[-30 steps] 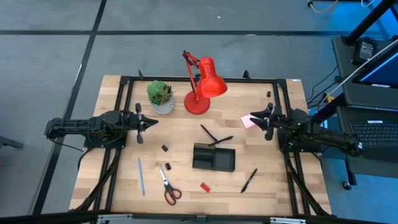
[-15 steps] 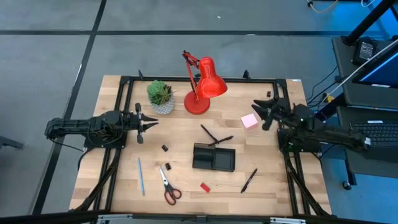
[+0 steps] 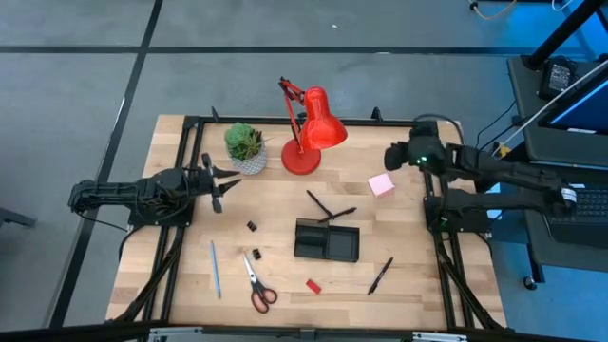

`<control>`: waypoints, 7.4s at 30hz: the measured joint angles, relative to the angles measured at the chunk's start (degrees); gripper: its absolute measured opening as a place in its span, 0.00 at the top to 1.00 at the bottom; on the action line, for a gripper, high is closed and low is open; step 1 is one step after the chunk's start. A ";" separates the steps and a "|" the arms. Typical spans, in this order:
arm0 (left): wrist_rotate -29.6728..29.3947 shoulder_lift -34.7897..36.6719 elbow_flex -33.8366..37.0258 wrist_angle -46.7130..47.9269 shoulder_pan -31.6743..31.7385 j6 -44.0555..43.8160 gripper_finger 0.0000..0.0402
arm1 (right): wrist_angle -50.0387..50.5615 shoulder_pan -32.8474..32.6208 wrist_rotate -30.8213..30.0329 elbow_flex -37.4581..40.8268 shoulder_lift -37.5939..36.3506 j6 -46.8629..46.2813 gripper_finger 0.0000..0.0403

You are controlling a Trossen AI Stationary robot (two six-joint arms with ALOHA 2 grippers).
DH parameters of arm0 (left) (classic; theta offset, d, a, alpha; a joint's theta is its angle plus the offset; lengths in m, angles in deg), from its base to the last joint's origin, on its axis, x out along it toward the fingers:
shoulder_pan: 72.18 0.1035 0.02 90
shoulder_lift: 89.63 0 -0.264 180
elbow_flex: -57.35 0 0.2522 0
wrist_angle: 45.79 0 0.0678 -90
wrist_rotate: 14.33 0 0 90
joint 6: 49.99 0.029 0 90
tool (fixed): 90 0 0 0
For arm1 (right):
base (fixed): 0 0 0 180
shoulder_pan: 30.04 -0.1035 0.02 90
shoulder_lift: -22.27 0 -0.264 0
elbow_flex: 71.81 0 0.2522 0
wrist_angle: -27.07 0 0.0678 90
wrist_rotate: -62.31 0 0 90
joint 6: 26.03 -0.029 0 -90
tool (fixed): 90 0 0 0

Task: Pick and place office supplies into organizer
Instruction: Put the top black binder clip into the black desk organizer

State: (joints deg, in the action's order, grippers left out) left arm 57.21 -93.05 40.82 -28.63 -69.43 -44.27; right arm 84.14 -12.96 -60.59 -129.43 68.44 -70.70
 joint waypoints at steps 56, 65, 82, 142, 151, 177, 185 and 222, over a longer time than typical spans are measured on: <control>-1.07 0.00 0.00 -0.28 -0.01 -0.46 0.77 | 7.74 26.15 2.58 -1.70 32.64 -4.67 0.48; -1.07 0.01 -0.02 -0.27 0.00 -0.44 0.77 | 7.59 30.04 2.54 -1.70 32.92 -4.85 0.48; -1.07 0.00 0.00 -0.28 0.00 -0.44 0.78 | 0.13 32.74 -0.78 -1.68 32.95 -4.53 0.48; -1.07 0.01 0.00 -0.28 -0.02 -0.45 0.79 | -9.83 34.47 -7.90 -1.77 47.85 -22.56 0.48; -1.07 0.01 0.00 -0.28 -0.02 -0.45 0.79 | -9.71 34.47 -8.00 -1.77 47.85 -33.00 0.48; -1.07 0.01 0.00 -0.28 -0.01 -0.44 0.79 | -6.95 35.26 -6.34 -1.77 47.83 -49.95 0.48; -1.06 0.01 -0.01 -0.29 -0.02 -0.45 0.79 | -7.00 35.65 -4.70 -1.77 47.83 -57.00 0.48; -1.05 0.02 0.00 -0.30 0.00 -0.46 0.79 | -7.49 39.82 -2.52 -1.77 47.83 -64.34 0.48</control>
State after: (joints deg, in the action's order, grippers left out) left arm 56.16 -93.03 40.82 -28.93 -69.43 -44.73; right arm 76.65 26.86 -63.12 -131.20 116.27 -135.04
